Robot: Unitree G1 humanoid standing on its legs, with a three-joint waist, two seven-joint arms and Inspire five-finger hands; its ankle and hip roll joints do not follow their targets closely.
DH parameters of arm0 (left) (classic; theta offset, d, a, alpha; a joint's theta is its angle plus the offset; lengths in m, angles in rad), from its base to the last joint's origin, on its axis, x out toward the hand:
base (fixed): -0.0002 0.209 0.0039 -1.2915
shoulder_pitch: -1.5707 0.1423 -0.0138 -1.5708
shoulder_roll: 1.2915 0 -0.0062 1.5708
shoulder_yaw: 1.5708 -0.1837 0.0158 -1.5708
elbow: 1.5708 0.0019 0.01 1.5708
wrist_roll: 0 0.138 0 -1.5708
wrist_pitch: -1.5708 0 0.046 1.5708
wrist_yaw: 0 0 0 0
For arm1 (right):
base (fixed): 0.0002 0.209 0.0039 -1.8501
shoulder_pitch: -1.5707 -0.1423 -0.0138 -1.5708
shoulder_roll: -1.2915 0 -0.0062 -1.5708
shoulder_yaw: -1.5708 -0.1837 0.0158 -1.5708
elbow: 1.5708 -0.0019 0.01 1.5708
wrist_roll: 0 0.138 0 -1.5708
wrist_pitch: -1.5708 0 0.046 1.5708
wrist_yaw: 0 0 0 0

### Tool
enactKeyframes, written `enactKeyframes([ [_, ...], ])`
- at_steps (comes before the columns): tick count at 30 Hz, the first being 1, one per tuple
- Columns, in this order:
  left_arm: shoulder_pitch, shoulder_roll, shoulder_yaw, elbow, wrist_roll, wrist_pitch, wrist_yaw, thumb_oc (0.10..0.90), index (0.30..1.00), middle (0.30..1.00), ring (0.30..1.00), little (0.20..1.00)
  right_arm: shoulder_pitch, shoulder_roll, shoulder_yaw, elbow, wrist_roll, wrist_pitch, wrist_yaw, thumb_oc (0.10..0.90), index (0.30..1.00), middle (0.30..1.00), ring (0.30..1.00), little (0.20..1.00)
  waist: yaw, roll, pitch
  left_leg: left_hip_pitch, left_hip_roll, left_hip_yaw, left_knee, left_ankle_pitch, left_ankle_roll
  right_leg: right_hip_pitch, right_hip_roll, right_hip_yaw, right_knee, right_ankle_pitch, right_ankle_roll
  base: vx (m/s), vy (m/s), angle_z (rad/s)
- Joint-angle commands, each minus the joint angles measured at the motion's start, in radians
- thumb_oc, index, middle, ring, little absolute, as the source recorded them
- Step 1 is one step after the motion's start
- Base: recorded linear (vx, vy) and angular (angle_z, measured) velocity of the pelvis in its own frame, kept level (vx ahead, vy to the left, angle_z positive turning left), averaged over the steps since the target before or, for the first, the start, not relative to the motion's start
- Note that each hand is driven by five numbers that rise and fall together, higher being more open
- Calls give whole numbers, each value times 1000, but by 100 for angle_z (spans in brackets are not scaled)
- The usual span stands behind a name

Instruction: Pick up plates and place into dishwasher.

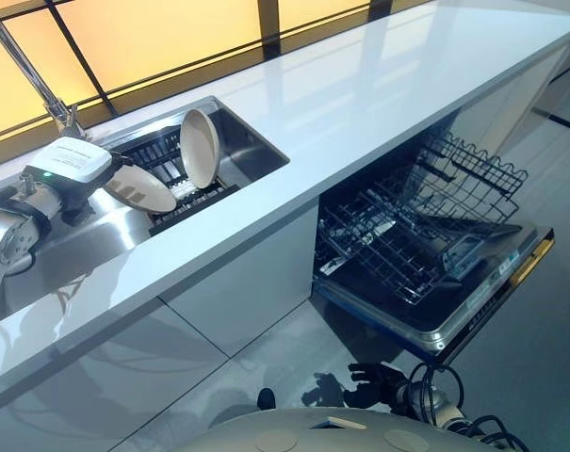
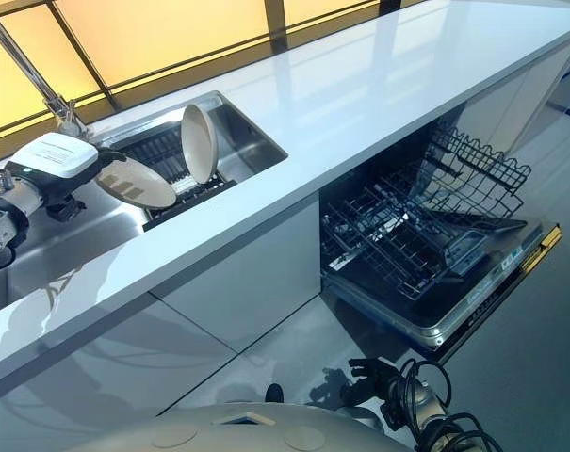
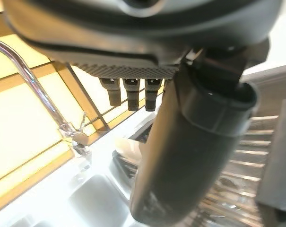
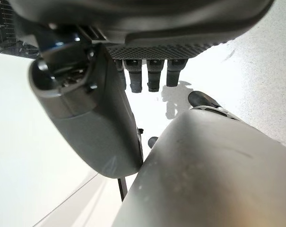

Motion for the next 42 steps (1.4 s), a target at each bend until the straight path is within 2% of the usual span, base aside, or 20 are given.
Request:
enactKeyframes([
  [1,-181,67,65,94,82,75,106,800,900,900,900,900,21,-68,48,6,-27,-12,26,800,900,900,900,900,-17,18,-4,46,-56,56,15,-148,16,-82,12,36,76,-10,70,15,3,-4],
  [6,-184,40,30,129,104,99,97,800,900,900,900,900,19,-70,51,9,-27,-12,26,800,900,900,900,900,-25,19,-3,47,-59,56,17,-149,18,-84,15,50,77,-8,70,29,7,-9],
  [14,-216,-17,-24,172,116,126,158,800,900,900,900,900,25,-65,48,31,-39,-24,20,800,900,900,900,900,-43,17,0,45,-60,66,20,-153,21,-91,20,72,78,-6,70,36,5,-9],
  [22,-251,-107,-84,217,88,201,241,800,900,900,900,900,23,-59,56,52,-39,-42,15,800,900,900,900,900,-63,13,8,47,-61,77,23,-156,25,-99,25,94,86,-6,70,55,4,-9],
  [26,-265,-148,-107,271,111,243,233,800,900,900,900,900,22,-62,57,59,-48,-53,17,800,900,900,900,900,-75,12,11,47,-61,81,26,-159,26,-103,27,108,88,-5,70,66,22,-11],
  [28,-271,-166,-118,295,142,258,200,800,900,900,900,900,22,-64,56,59,-47,-57,15,800,900,900,900,900,-81,11,11,46,-63,83,28,-160,28,-104,29,115,88,-4,70,66,29,-17],
  [29,-279,-180,-134,315,165,281,141,800,900,900,900,900,20,-66,57,56,-46,-57,14,800,900,900,900,900,-86,11,12,44,-63,85,29,-160,28,-106,30,120,88,-3,70,43,25,-12],
  [30,-285,-186,-143,324,178,291,115,685,801,801,801,785,19,-67,57,56,-43,-59,13,800,900,900,900,900,-87,11,14,44,-63,86,30,-160,28,-107,30,123,89,-2,70,48,26,-10],
  [31,-289,-193,-155,336,197,303,74,303,474,474,474,403,18,-68,56,55,-38,-61,13,800,900,900,900,900,-90,11,15,42,-63,87,32,-160,28,-109,30,126,89,-1,71,36,21,-7],
  [32,-293,-209,-173,369,216,334,39,100,300,300,300,200,16,-71,55,50,-27,-61,12,800,900,900,900,900,-95,10,17,39,-65,88,34,-160,30,-113,32,133,90,1,73,36,26,-8],
  [42,-341,-221,-219,465,314,410,-7,100,300,300,300,200,9,-85,43,78,-17,-80,19,800,900,900,900,900,-107,12,31,24,-68,97,43,-158,32,-125,32,144,84,11,72,2,13,-9],
])
